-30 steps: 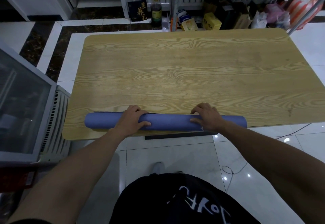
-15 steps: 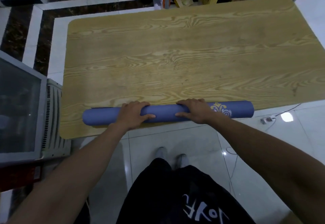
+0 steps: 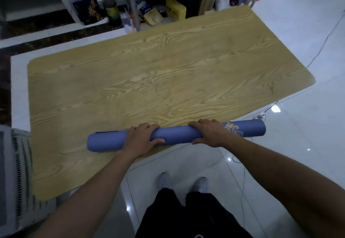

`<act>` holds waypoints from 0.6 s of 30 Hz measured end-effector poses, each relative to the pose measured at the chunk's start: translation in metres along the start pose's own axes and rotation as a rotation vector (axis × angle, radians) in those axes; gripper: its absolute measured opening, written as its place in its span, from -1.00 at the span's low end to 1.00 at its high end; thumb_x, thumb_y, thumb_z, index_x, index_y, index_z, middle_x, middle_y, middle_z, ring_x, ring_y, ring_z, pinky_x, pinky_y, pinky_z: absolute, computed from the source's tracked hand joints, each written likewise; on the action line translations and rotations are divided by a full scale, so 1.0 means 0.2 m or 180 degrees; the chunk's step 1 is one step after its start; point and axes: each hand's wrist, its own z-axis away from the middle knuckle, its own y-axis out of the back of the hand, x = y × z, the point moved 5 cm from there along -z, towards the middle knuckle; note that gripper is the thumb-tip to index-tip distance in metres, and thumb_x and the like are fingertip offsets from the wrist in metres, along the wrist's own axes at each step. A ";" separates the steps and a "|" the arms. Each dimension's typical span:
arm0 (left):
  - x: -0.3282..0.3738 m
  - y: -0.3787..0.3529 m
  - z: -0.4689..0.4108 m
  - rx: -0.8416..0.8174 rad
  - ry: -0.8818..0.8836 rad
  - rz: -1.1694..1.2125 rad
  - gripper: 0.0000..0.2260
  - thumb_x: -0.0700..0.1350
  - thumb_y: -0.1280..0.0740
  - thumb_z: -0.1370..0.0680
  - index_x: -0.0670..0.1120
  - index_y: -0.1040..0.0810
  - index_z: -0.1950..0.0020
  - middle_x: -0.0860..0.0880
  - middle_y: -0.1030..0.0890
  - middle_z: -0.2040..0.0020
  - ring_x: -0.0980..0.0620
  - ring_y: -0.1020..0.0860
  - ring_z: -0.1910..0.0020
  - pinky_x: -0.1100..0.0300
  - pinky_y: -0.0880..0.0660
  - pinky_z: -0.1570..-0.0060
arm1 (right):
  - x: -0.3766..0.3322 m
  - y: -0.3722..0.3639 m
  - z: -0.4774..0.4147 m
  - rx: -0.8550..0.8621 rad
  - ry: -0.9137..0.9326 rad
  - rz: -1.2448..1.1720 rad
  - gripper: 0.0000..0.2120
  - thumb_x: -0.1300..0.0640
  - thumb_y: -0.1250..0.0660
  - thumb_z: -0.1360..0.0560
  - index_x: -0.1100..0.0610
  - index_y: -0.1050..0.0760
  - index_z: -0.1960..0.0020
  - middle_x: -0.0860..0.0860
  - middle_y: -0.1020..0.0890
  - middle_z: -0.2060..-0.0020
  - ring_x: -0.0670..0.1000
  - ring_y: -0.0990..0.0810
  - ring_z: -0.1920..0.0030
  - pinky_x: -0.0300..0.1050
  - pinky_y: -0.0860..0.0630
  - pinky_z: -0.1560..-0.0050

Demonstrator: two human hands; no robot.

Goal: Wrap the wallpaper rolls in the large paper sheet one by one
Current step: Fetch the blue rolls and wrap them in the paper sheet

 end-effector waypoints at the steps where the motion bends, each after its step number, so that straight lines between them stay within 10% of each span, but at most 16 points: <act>1: 0.03 0.00 -0.03 -0.0094 -0.0043 -0.0005 -0.24 0.48 0.04 -0.34 0.09 -0.40 -0.36 0.01 -0.53 -0.20 -0.04 -0.48 -0.18 0.03 -0.31 -0.13 | 0.03 0.01 0.02 0.0038 -0.0045 0.0007 -0.34 -0.28 -0.29 -0.46 -0.03 -0.21 -0.45 0.07 -0.48 -0.24 0.14 -0.47 -0.21 0.05 -0.38 -0.17; 18: 1.39 0.76 -0.67 0.1283 -0.0976 -0.0428 -0.41 0.35 -0.37 -0.37 0.02 -0.53 -0.26 -0.02 -0.61 -0.07 -0.06 -0.54 0.01 0.00 -0.44 0.00 | 1.16 0.84 0.75 0.2026 -0.0759 -0.0302 -0.43 -0.17 -0.45 -0.33 -0.08 -0.44 -0.29 -0.01 -0.57 -0.13 0.09 -0.49 -0.14 0.05 -0.30 -0.19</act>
